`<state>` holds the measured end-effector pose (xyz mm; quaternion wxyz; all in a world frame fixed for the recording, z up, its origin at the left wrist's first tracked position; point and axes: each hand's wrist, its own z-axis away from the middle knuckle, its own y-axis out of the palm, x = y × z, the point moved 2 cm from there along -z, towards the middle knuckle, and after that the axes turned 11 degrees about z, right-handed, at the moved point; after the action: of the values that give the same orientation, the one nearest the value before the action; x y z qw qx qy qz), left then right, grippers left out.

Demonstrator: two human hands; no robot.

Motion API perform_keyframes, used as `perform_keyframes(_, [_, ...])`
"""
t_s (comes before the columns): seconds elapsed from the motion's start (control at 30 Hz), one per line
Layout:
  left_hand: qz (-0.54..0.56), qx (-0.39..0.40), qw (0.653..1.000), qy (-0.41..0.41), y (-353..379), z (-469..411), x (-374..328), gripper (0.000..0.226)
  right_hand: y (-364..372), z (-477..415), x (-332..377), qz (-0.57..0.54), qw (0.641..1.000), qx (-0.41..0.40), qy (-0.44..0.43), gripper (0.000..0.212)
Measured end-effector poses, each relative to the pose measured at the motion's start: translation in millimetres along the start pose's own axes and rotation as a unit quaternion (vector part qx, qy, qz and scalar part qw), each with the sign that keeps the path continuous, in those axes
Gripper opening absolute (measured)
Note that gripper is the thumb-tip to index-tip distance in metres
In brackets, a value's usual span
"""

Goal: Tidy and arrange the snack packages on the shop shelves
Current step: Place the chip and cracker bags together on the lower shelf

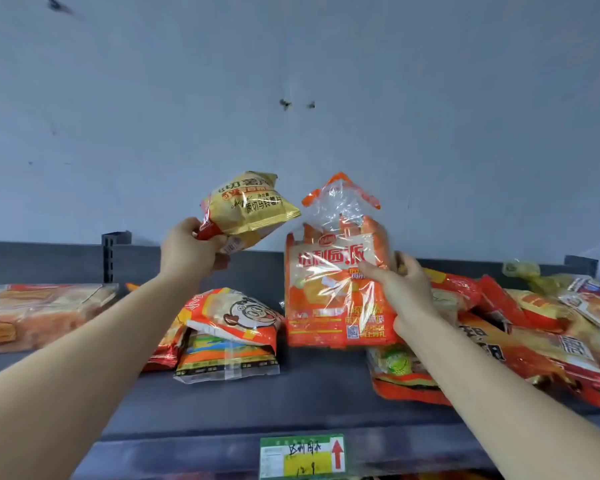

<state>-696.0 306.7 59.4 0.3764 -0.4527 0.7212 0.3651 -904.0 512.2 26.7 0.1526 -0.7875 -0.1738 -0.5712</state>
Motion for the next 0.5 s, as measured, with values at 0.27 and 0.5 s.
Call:
perform_keyframes(0.27, [-0.012, 0.011, 1.0, 0.004, -16, 15, -2, 0.014, 31, -26, -30, 0.065, 0.993, 0.094, -0.018, 0.046])
perform_keyframes(0.5, [-0.046, 0.003, 0.998, 0.037, -19, 21, 0, 0.015, 23, -37, -29, 0.373, 0.918, 0.053, -0.126, 0.05])
